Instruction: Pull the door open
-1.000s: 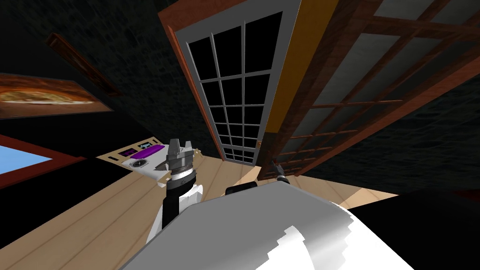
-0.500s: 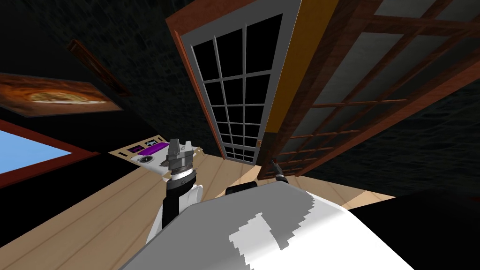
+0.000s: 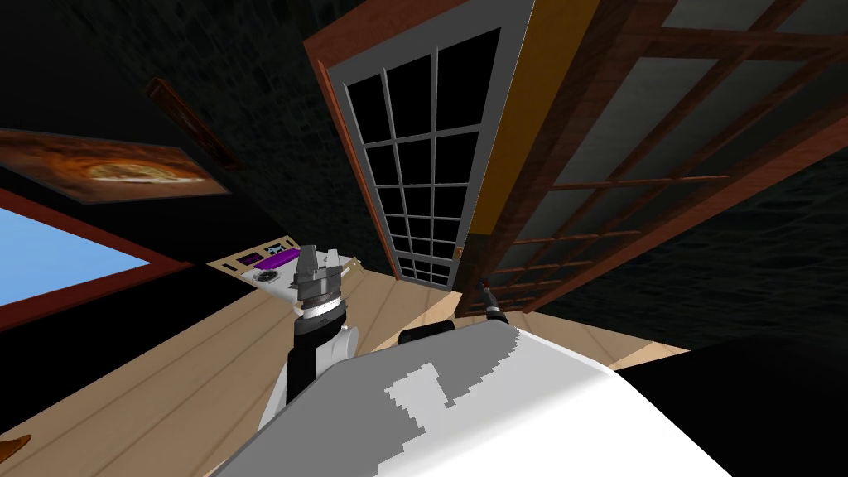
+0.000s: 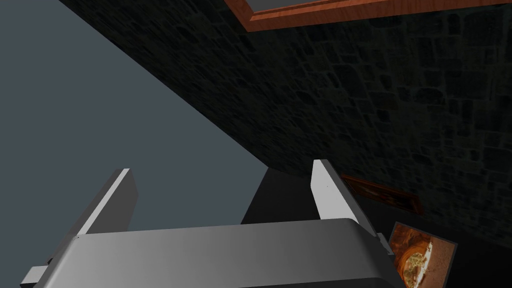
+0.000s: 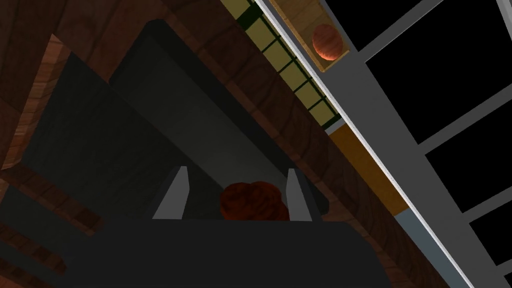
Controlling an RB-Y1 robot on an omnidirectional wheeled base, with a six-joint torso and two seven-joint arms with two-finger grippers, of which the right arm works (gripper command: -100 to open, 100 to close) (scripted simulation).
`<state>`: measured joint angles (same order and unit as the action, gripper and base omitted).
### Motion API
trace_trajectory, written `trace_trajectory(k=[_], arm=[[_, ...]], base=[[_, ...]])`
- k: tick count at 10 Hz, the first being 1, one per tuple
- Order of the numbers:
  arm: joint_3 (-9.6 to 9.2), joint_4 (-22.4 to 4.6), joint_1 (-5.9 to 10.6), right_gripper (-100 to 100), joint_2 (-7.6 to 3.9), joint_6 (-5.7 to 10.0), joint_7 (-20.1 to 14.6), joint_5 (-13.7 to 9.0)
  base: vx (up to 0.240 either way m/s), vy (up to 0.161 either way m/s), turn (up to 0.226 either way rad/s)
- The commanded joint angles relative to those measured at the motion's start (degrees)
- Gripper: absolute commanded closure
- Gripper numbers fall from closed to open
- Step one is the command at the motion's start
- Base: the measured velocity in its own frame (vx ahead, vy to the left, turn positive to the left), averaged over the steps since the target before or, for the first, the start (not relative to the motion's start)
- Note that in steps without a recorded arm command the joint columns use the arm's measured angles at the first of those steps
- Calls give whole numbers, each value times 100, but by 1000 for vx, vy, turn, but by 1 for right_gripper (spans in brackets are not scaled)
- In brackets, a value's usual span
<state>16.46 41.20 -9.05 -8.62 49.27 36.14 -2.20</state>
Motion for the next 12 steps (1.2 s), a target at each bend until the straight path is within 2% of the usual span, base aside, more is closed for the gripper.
trace_trajectory(k=[1, 3, 5, 7, 12], arm=[[42, -80, 33, 100, -111, -1, -264, -105], [-4, -88, 54, 100, -123, 2, -463, -152], [-103, -105, 98, 100, -150, 9, -845, -251], [-103, -105, 98, 100, -150, 9, -885, -251], [-309, -140, 190, 100, -205, 22, -1704, -459]], base=[[-35, -9, 33], [-37, -12, 44], [-37, -13, 48], [-24, -9, 12], [-36, -17, 45]])
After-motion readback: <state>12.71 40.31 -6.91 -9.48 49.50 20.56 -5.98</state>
